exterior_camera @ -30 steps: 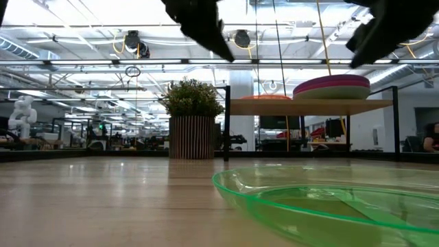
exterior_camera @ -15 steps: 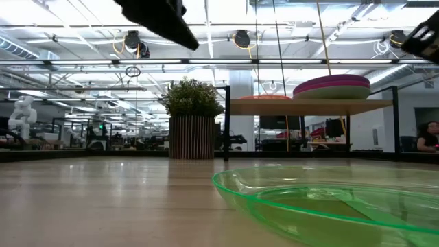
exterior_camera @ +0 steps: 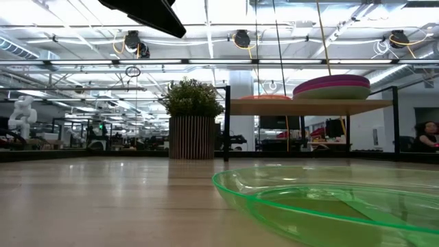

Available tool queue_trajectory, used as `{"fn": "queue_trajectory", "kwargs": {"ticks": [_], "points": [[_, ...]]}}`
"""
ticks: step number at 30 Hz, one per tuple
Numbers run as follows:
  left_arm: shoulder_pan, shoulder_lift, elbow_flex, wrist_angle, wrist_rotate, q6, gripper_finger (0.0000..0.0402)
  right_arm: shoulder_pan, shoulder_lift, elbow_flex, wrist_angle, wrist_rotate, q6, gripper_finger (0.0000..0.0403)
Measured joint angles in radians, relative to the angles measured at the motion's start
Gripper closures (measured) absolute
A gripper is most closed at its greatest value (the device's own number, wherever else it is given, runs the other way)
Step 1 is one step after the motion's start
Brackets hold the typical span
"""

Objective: Place and stack plates onto a shelf
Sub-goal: Stack the purple plate on top of the purple plate on the shelf

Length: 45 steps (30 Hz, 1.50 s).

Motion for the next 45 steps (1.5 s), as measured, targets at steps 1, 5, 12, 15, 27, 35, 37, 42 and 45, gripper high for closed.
{"fn": "queue_trajectory", "kwargs": {"ticks": [1, 5, 12, 15, 27, 35, 37, 42, 45], "points": [[0.000, 0.000, 0.000, -0.001, -0.001, 0.001, 0.0312, 0.011, 0.004, 0.000, 0.002, -0.001, 0.036, 0.0310], [0.000, 0.000, 0.000, -0.004, -0.001, -0.003, 0.0312, 0.056, 0.019, 0.000, 0.023, 0.003, 0.137, 0.0310], [0.001, 0.000, 0.000, 0.001, -0.002, 0.028, 0.0312, 0.103, 0.062, 0.000, 0.073, 0.002, 0.154, 0.0310], [0.005, 0.000, 0.000, 0.006, -0.002, 0.029, 0.0312, 0.114, 0.090, 0.000, 0.132, -0.001, 0.139, 0.0310], [0.008, 0.000, 0.000, 0.016, -0.002, 0.037, 0.0312, 0.141, 0.165, 0.000, 0.238, -0.027, 0.195, 0.0310], [0.008, 0.000, 0.000, 0.015, -0.002, 0.044, 0.0312, 0.146, 0.166, 0.000, 0.196, -0.027, 0.165, 0.0310], [0.008, 0.000, 0.000, 0.015, -0.002, 0.044, 0.0312, 0.146, 0.166, 0.000, 0.194, -0.027, 0.160, 0.0310], [0.008, 0.000, 0.000, 0.015, -0.002, 0.039, 0.0312, 0.146, 0.166, 0.000, 0.194, -0.025, 0.139, 0.0310], [0.008, 0.000, 0.000, 0.015, -0.002, 0.039, 0.0312, 0.148, 0.166, 0.000, 0.193, -0.019, 0.113, 0.0310]]}}
